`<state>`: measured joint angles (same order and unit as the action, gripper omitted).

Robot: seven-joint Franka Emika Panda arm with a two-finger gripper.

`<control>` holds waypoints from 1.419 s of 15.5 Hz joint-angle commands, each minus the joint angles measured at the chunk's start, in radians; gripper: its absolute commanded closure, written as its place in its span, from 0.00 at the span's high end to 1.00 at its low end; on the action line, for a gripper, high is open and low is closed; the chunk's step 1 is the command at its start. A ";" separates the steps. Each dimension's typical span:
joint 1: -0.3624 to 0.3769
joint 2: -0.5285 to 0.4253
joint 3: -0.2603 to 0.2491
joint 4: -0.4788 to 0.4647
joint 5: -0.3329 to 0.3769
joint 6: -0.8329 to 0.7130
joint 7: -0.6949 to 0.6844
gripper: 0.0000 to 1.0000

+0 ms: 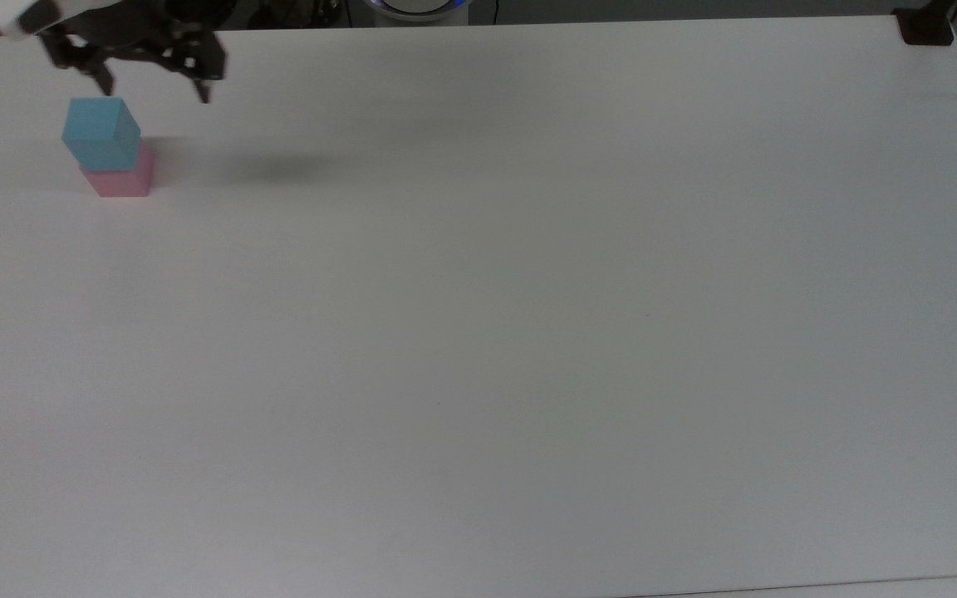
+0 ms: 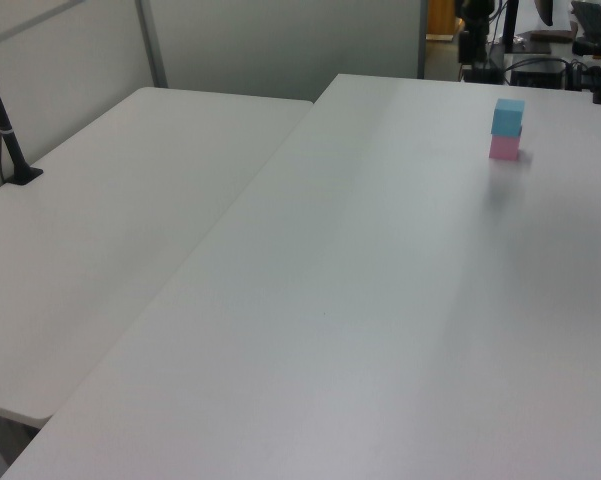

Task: Put blue cube on pink cube

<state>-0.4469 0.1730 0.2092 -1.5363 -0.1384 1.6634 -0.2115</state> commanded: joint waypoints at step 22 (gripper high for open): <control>0.478 -0.136 -0.223 0.021 0.150 -0.116 0.357 1.00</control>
<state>0.0147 0.0550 0.0125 -1.5157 -0.0615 1.5746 0.1429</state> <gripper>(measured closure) 0.000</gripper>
